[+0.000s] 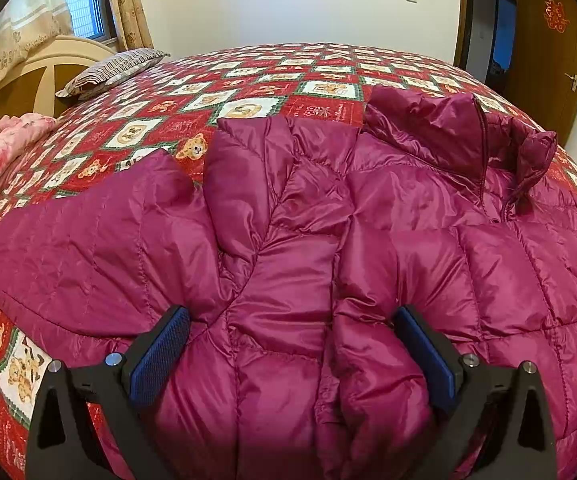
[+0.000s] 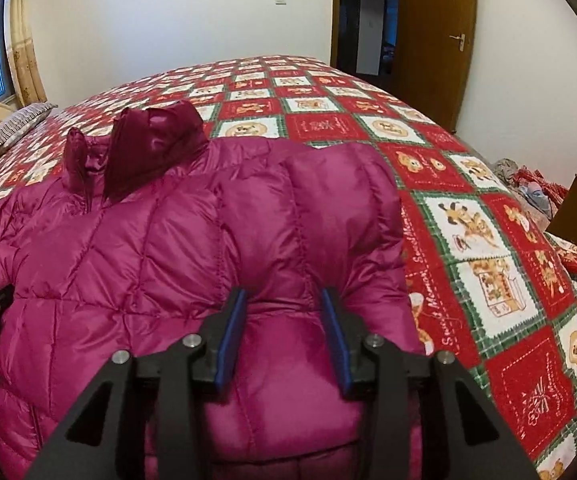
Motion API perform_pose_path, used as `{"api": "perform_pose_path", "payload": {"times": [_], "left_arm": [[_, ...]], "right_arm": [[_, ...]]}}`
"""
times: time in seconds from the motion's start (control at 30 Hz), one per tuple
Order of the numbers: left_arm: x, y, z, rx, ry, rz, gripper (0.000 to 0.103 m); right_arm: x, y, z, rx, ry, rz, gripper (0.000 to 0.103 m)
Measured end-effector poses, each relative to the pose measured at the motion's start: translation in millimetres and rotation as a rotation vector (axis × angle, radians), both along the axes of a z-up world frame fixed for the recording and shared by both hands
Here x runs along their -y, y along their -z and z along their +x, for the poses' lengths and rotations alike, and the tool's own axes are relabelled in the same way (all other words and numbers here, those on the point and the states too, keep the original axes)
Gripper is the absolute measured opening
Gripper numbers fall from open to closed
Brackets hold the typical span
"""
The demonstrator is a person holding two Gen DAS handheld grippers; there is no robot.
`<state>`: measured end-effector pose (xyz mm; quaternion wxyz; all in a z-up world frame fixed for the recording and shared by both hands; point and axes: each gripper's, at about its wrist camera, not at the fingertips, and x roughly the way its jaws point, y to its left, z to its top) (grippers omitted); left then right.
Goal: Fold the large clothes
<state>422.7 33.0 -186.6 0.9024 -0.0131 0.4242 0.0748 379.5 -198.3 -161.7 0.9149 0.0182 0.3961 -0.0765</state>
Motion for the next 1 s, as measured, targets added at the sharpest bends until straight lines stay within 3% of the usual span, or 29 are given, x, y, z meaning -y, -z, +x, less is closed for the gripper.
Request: {"api": "perform_pose_path", "payload": {"times": [0.2,0.27,0.4,0.5,0.7,0.8,0.9,1.0], "left_arm": [[-5.9,-6.6,-2.1,-0.039,0.04,-0.018,0.102],[-22.3,-20.5,-14.1,0.006,0.014,-0.041,0.102],[-94.1,-50.7,-40.6,0.13,-0.175,-0.111,0.102],[-161.0,-62.9,-47.8,0.174,-0.338,-0.11,0.102],[-286.3,-47.6,-48.3,0.111,-0.666,-0.073,0.102],[-318.9,-29.8,-49.9,0.071,-0.76,-0.114,0.102],[-340.9,-8.3,-44.2,0.025,-0.81,-0.204,0.102],[-335.1,-4.8,-38.9,0.06,-0.787,-0.159,0.102]], "right_arm": [[1.3,-0.2,-0.6,0.005,-0.002,0.014,0.043],[2.9,-0.4,-0.9,0.01,-0.007,0.029,0.045],[3.5,-0.4,-0.7,0.012,-0.012,0.037,0.047],[2.7,0.1,-0.7,0.012,-0.014,0.034,0.048],[2.5,0.2,-0.4,0.012,-0.014,0.032,0.048],[2.3,0.2,0.1,0.01,-0.015,0.027,0.048],[1.5,0.5,0.2,0.009,-0.015,0.021,0.049],[0.9,0.7,0.0,0.008,-0.015,0.016,0.049]]}}
